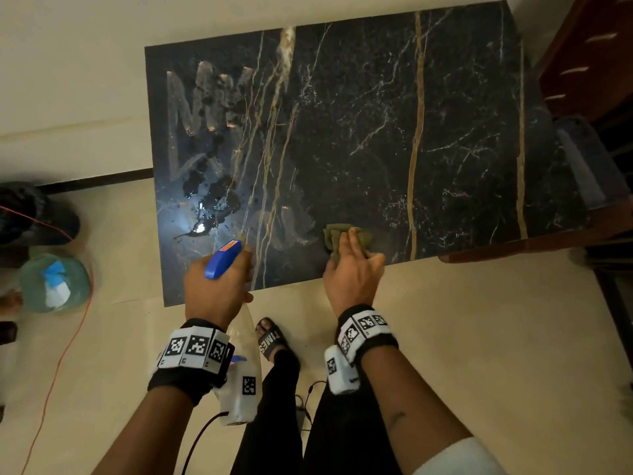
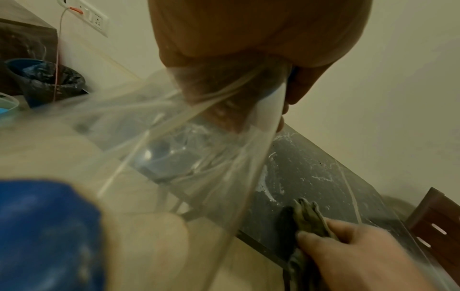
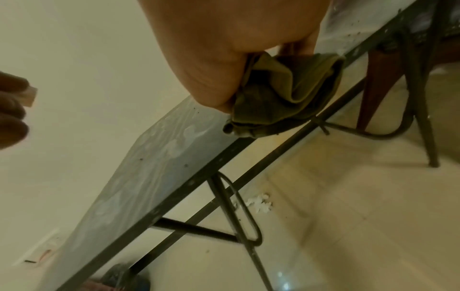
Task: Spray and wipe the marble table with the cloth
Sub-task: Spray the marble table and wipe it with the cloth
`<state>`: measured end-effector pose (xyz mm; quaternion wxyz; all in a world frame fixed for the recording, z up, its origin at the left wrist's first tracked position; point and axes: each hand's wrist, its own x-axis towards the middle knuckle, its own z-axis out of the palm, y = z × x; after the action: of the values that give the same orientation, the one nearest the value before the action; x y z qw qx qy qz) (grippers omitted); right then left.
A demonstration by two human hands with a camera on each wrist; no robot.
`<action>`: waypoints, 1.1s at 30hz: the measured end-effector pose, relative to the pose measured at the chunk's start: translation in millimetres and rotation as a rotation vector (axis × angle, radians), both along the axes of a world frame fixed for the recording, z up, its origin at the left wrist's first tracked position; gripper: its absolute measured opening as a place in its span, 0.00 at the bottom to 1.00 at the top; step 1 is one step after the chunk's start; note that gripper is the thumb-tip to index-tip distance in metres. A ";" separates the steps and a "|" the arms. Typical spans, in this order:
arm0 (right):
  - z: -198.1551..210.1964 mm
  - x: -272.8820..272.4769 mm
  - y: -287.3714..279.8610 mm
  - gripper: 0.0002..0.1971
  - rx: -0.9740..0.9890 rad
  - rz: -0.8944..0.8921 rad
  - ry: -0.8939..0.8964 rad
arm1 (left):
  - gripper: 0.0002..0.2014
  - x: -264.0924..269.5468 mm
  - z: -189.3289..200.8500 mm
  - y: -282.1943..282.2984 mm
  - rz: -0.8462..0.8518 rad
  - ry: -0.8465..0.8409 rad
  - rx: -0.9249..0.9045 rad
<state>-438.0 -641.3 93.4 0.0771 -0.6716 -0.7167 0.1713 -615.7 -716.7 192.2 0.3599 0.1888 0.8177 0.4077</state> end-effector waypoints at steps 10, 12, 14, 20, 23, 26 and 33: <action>3.5 -5.4 -8.6 0.25 -0.113 0.350 0.054 | 0.17 -20.8 -0.9 4.3 -0.051 -0.001 0.007; 0.3 3.2 2.8 0.26 -0.092 0.162 0.030 | 0.16 -25.3 0.9 4.7 -0.060 -0.002 0.003; -0.9 -7.2 2.5 0.27 -0.092 0.050 -0.012 | 0.16 -30.5 0.1 4.4 -0.055 -0.018 -0.002; 4.3 -56.3 -43.8 0.28 -0.109 0.341 -0.003 | 0.17 -39.8 -8.5 5.2 -0.056 -0.035 -0.011; 4.3 -55.5 -43.6 0.26 -0.118 0.480 0.027 | 0.15 -42.3 -7.2 10.1 -0.040 -0.063 -0.011; 2.0 -35.9 -19.0 0.26 -0.088 0.324 -0.005 | 0.15 -47.6 -3.5 15.6 -0.048 -0.074 -0.006; 1.8 -55.9 -7.9 0.27 -0.069 0.107 -0.087 | 0.15 -59.4 -3.9 18.1 -0.026 -0.100 0.027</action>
<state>-493.8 -649.2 95.2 0.0134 -0.6414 -0.7479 0.1707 -675.1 -698.7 188.3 0.4031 0.1836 0.7904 0.4231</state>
